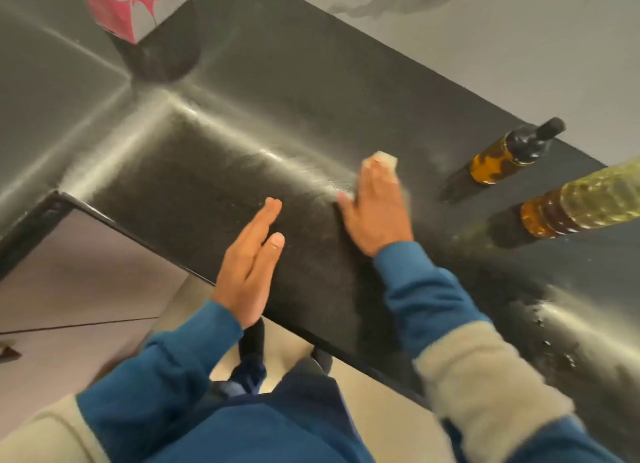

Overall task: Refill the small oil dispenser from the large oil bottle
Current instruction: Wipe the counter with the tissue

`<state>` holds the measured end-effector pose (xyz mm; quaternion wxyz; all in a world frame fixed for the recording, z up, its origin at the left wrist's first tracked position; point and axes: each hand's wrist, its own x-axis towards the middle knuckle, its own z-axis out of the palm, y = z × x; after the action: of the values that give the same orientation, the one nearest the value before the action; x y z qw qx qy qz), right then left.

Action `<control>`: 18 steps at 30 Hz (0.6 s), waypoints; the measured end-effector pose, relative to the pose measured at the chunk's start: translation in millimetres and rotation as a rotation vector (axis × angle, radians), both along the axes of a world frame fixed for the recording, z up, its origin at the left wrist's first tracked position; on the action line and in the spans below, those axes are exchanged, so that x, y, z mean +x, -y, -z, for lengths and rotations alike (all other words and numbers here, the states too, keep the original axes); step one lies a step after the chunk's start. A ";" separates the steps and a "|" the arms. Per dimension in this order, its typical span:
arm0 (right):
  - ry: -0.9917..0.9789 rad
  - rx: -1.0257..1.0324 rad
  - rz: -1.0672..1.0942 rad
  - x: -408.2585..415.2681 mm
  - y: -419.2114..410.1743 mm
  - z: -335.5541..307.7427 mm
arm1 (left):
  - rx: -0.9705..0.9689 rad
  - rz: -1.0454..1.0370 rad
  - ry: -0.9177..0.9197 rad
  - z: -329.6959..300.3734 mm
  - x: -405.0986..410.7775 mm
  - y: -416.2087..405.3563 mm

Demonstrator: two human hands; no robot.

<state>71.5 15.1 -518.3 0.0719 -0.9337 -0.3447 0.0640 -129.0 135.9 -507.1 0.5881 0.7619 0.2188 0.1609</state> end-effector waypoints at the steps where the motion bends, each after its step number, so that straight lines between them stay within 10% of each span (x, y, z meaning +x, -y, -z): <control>1: -0.006 0.036 -0.022 -14.0 -17.5 4.5 | 0.017 -0.049 -0.005 -0.4 4.3 4.5; 7: -0.152 -0.027 -0.533 -106.7 25.7 -7.0 | 0.062 -0.172 0.001 -0.4 17.7 24.7; 18: -0.033 0.008 -0.111 7.2 50.4 3.0 | 0.139 -0.131 -0.117 -5.1 24.7 76.1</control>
<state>78.7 -35.2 -521.3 0.0774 -0.9118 -0.3949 0.0818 -104.3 59.8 -502.0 0.5084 0.7928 0.2905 0.1692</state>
